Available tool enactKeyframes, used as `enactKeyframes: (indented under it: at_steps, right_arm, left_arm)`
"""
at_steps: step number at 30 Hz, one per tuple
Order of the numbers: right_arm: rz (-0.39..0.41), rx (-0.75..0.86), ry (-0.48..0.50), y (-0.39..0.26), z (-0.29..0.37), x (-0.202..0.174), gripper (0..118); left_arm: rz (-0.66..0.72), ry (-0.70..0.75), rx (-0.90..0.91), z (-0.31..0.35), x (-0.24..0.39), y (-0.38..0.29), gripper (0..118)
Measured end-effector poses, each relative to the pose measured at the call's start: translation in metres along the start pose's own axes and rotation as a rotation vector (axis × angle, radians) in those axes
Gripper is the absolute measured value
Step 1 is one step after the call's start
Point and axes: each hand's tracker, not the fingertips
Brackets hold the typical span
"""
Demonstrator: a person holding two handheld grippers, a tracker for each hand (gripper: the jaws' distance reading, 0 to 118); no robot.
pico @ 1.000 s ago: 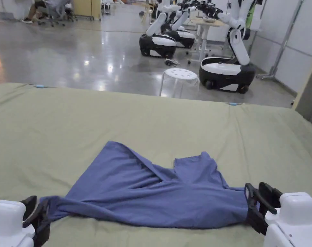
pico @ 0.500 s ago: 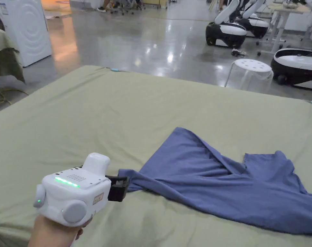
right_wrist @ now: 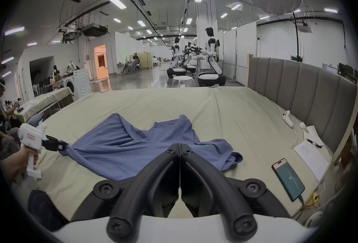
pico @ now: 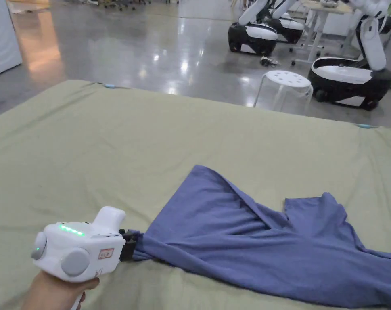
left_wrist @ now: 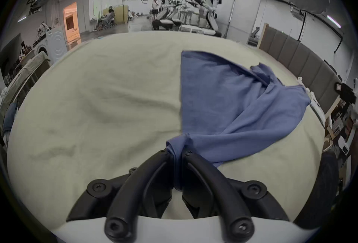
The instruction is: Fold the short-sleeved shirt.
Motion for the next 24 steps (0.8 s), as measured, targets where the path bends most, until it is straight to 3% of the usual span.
enactKeyframes:
  at_steps: [4, 10, 11, 12, 13, 14, 15, 21, 22, 23, 24]
  right_arm:
    - [0.052, -0.116, -0.019, 0.023, -0.041, 0.011, 2]
    - [0.049, -0.299, 0.006, 0.054, -0.159, 0.034, 5]
    - [0.057, -0.319, 0.008, 0.057, -0.182, 0.039, 18]
    - [0.068, -0.361, 0.029, 0.06, -0.205, 0.041, 42]
    - [0.081, -0.417, 0.052, 0.062, -0.227, 0.042, 92]
    - [0.113, -0.476, 0.054, 0.061, -0.251, 0.039, 114]
    - [0.152, -0.525, 0.052, 0.058, -0.27, 0.037, 118]
    - [0.247, -0.642, -0.021, 0.026, -0.351, 0.032, 114]
    - [0.236, -0.665, -0.034, 0.019, -0.358, 0.035, 106]
    - [0.19, -0.703, -0.013, 0.014, -0.365, 0.04, 90]
    - [0.11, -0.761, 0.02, 0.008, -0.366, 0.045, 83]
  left_arm:
    - [0.014, -0.003, 0.103, 0.032, 0.022, -0.001, 7]
    - [-0.03, -0.025, 0.161, 0.075, 0.059, 0.02, 7]
    - [-0.031, -0.042, 0.168, 0.078, 0.061, 0.023, 7]
    - [-0.03, -0.04, 0.163, 0.079, 0.064, 0.026, 7]
    - [-0.033, -0.033, 0.163, 0.08, 0.068, 0.028, 7]
    - [-0.009, -0.054, 0.154, 0.07, 0.056, 0.023, 7]
    - [-0.009, -0.057, 0.155, 0.068, 0.053, 0.025, 7]
    - [-0.001, -0.038, 0.14, 0.053, 0.04, 0.025, 7]
    - [-0.004, -0.026, 0.142, 0.052, 0.043, 0.021, 7]
    - [0.0, -0.018, 0.133, 0.05, 0.041, 0.02, 7]
    - [0.0, -0.01, 0.123, 0.048, 0.039, 0.02, 7]
